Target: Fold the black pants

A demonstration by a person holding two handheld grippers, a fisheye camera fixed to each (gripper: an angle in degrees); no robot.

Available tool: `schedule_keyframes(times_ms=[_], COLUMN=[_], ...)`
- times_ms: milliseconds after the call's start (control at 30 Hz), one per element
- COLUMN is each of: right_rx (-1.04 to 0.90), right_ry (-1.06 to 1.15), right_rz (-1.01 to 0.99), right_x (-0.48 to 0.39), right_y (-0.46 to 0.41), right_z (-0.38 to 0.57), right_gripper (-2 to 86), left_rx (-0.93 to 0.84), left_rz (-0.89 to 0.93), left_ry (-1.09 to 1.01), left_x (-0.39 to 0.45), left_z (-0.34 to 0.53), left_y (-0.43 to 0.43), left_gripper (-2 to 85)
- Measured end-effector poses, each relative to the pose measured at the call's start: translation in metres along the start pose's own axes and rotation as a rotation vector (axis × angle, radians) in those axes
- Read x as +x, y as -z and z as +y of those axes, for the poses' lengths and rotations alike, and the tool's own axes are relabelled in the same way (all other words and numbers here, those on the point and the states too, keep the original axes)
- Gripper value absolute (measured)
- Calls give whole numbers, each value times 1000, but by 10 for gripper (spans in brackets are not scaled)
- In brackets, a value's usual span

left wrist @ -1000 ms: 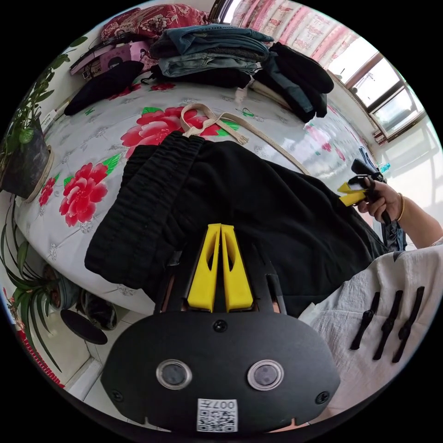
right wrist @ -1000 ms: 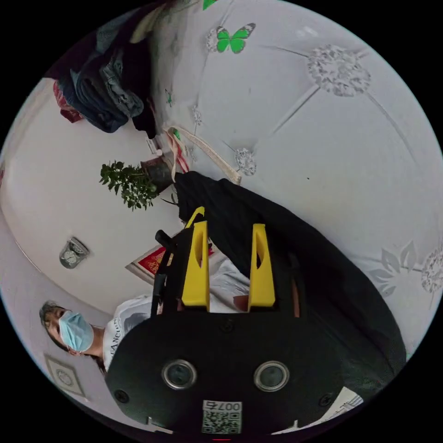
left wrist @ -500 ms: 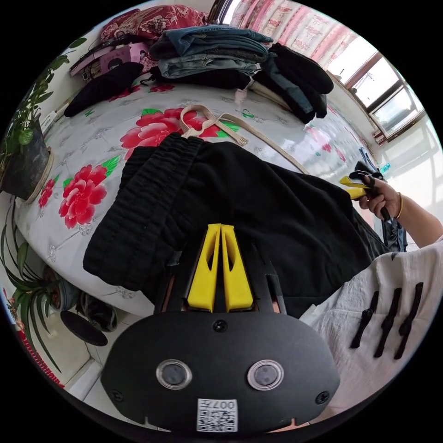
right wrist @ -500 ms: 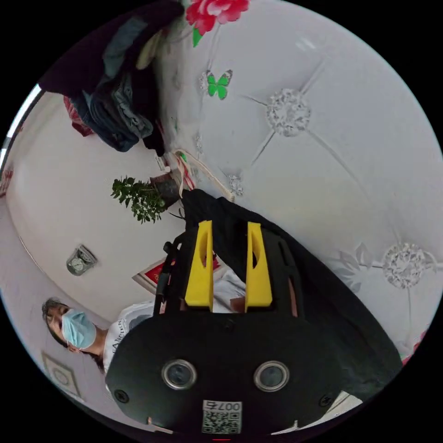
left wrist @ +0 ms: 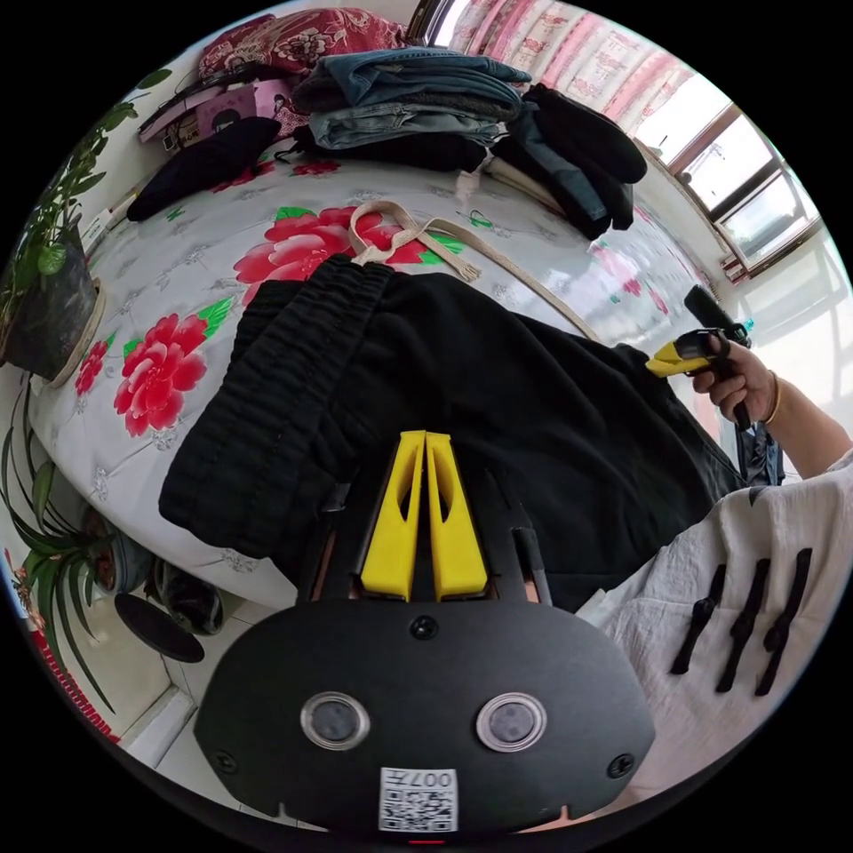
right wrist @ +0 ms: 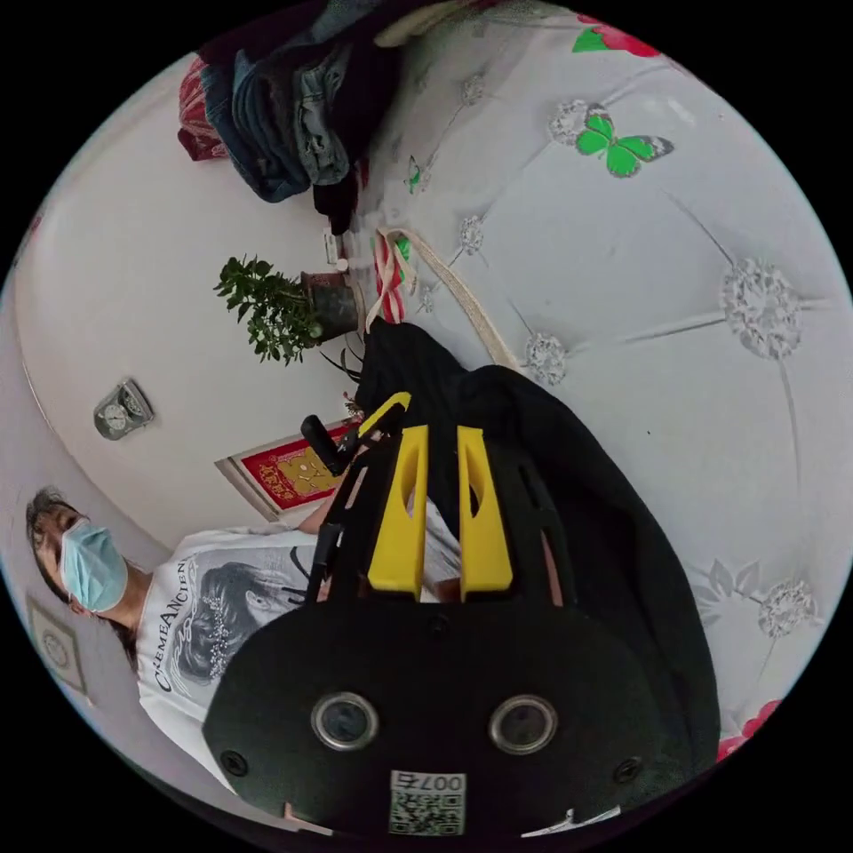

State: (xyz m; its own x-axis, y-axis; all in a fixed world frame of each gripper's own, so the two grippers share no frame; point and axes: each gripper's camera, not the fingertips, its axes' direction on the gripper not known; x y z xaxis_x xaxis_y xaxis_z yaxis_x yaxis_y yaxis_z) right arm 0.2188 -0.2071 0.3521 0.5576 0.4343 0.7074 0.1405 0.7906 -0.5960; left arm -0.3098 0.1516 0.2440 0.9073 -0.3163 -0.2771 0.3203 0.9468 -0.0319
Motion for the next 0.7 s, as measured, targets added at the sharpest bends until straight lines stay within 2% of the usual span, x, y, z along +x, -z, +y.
schedule_keyframes(times_ms=[133, 233, 300, 433, 533, 700], right_rx=[91, 30, 151, 346, 294, 37], right_ry=[-16, 31, 94, 148, 251, 300], right_rz=[20, 135, 376, 406, 399, 622], right_x=[-1, -18, -43, -64, -78, -70], right_y=[1, -21, -20, -3, -13, -88], right_z=[7, 5, 8, 27, 55, 95], right_gripper=[13, 5, 0, 1, 7, 8], left_rx=[-3, -1, -3, -9, -6, 5], left_rz=[-3, -3, 3, -2, 1, -15], left_ry=[4, -1, 4, 4, 5, -1], left_x=[1, 2, 2, 3, 4, 8], left_z=[-1, -2, -3, -5, -5, -5], left_y=[-2, -4, -5, -8, -10, -14], left_gripper=[-10, -10, -10, -10, -10, -10])
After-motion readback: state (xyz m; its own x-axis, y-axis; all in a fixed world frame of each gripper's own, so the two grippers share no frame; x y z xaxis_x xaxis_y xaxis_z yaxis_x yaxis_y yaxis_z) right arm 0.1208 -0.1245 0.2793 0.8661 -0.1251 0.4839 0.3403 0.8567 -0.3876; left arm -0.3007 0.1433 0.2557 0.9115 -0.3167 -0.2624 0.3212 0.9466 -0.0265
